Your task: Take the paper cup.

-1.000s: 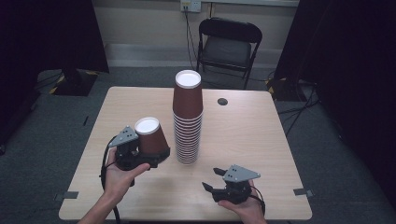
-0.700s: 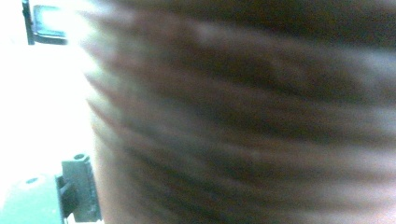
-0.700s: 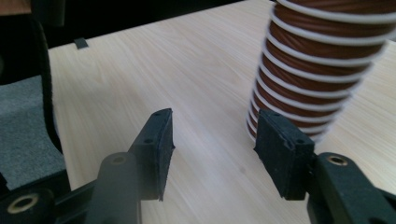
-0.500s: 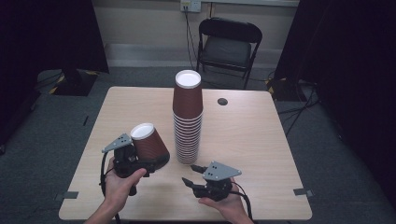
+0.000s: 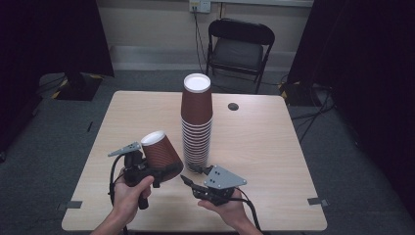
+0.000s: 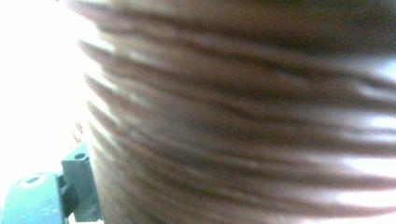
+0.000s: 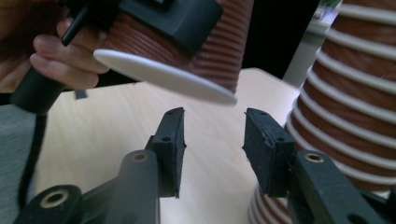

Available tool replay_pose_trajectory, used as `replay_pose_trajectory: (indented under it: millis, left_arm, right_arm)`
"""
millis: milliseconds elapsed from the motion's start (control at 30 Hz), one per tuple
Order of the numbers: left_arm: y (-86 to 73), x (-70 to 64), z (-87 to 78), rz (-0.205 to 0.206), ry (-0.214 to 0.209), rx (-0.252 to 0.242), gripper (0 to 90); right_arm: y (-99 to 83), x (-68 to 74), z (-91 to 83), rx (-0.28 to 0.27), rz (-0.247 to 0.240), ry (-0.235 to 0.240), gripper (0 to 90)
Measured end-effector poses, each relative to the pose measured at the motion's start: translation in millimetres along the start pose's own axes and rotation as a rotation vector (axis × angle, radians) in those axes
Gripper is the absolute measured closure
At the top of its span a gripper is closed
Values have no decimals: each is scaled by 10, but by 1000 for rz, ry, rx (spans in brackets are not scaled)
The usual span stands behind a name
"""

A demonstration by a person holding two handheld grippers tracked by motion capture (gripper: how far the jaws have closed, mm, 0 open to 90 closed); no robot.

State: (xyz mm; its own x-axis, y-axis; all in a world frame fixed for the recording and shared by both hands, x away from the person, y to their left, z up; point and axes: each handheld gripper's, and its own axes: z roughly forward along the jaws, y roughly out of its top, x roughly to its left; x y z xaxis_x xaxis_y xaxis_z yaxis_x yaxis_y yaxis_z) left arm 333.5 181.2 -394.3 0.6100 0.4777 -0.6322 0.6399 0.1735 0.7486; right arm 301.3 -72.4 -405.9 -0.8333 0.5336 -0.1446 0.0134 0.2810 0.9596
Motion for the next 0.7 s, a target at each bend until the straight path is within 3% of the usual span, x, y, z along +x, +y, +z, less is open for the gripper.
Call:
replay_pose_trajectory:
  millis: [233, 333, 467, 700]
  left_arm:
    - [14, 10, 12, -39, -37, -1, 110]
    - [22, 5, 42, -93, -63, -12, 111]
    - [35, -39, 57, -94, -80, -9, 111]
    - [47, -131, 72, -85, -99, -17, 112]
  right_arm:
    - [22, 6, 43, -50, -27, -26, 630]
    - [38, 3, 67, -79, -34, -33, 656]
    - [48, -37, 76, -101, -38, -35, 703]
    - [78, -46, 120, -154, -51, -61, 702]
